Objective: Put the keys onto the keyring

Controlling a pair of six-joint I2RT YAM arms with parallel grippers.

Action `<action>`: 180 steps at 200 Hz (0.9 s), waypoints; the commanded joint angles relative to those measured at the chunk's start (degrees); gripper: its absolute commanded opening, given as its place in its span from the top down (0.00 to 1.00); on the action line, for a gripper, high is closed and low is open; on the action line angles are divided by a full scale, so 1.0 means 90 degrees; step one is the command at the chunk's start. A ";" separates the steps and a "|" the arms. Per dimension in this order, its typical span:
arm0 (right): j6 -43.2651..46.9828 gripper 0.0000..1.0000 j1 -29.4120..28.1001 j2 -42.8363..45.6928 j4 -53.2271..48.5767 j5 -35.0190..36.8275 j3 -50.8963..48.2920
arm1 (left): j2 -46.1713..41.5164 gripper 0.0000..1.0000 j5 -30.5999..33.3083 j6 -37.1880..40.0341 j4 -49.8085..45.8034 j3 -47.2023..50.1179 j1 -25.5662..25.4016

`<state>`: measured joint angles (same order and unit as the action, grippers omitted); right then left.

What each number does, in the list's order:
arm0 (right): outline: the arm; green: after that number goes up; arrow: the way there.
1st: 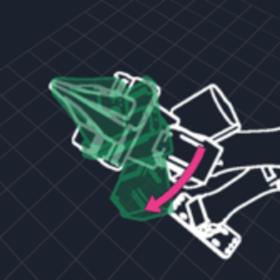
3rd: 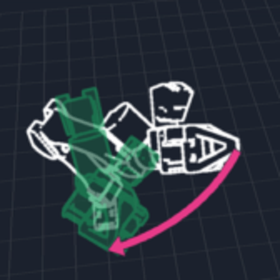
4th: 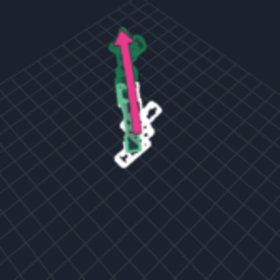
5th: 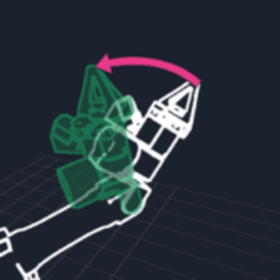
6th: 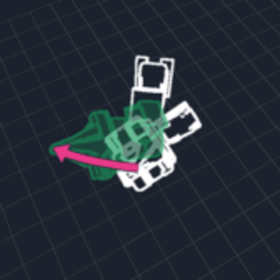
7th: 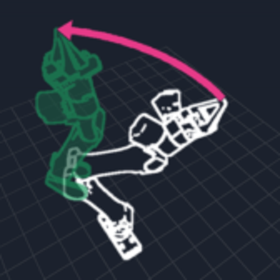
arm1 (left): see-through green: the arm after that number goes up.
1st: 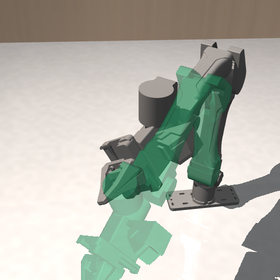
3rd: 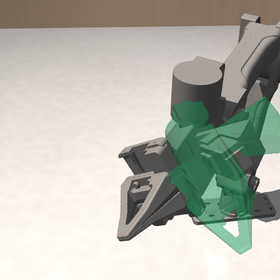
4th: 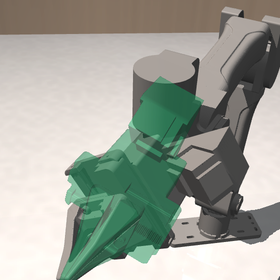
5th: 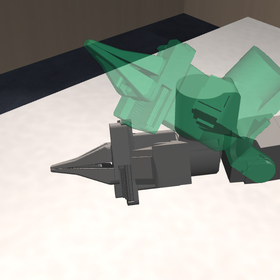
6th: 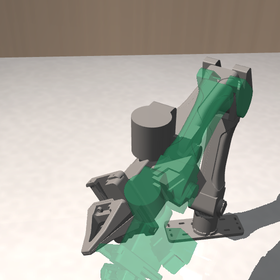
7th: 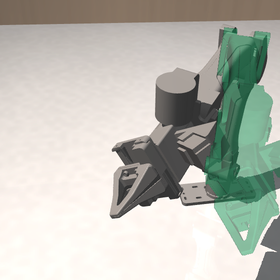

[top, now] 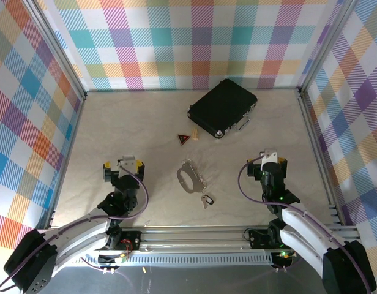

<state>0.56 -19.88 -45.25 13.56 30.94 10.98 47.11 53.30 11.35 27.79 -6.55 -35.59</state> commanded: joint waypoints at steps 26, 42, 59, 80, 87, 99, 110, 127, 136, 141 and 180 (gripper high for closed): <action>0.0348 0.01 0.0257 -0.0670 0.1486 -0.0537 -0.0078 | 0.0924 0.00 -0.0751 -0.0080 0.1234 -0.0106 0.0770; 0.0386 0.01 0.0363 -0.1011 0.1979 -0.0701 -0.0088 | 0.1450 0.00 -0.0699 -0.0098 0.1710 -0.0189 0.0934; 0.0330 0.01 0.0555 -0.1358 0.2375 -0.0894 -0.0037 | 0.1959 0.00 -0.0611 -0.0007 0.2297 -0.0264 0.1020; 0.0220 0.01 0.0824 -0.1856 0.2806 -0.1110 0.0098 | 0.2422 0.00 -0.0723 0.0105 0.2739 -0.0340 0.1154; 0.0171 0.01 0.0908 -0.2003 0.2918 -0.1137 0.0143 | 0.2544 0.00 -0.0795 0.0098 0.2819 -0.0384 0.1218; 0.0115 0.01 0.1009 -0.2266 0.3158 -0.1203 0.0194 | 0.2746 0.00 -0.0913 0.0075 0.2888 -0.0477 0.1332; 0.0108 0.01 0.1095 -0.2450 0.3392 -0.1268 0.0227 | 0.2925 0.00 -0.1067 0.0057 0.2908 -0.0593 0.1446; 0.0094 0.01 0.1224 -0.2731 0.3641 -0.1436 0.0306 | 0.3213 0.00 -0.1237 0.0037 0.3020 -0.0745 0.1573; 0.0090 0.01 0.1275 -0.2878 0.3746 -0.1535 0.0364 | 0.3365 0.00 -0.1322 0.0037 0.3162 -0.0798 0.1647; 0.0102 0.01 0.1289 -0.2968 0.3796 -0.1562 0.0402 | 0.3449 0.00 -0.1371 0.0033 0.3224 -0.0820 0.1685; 0.0076 0.01 0.1461 -0.3837 0.4833 -0.1775 0.0447 | 0.3818 0.00 -0.1724 -0.0036 0.3158 -0.1128 0.1959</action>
<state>2.22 -7.90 -75.44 45.98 17.32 14.57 80.40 40.34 11.84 54.26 -14.26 -19.68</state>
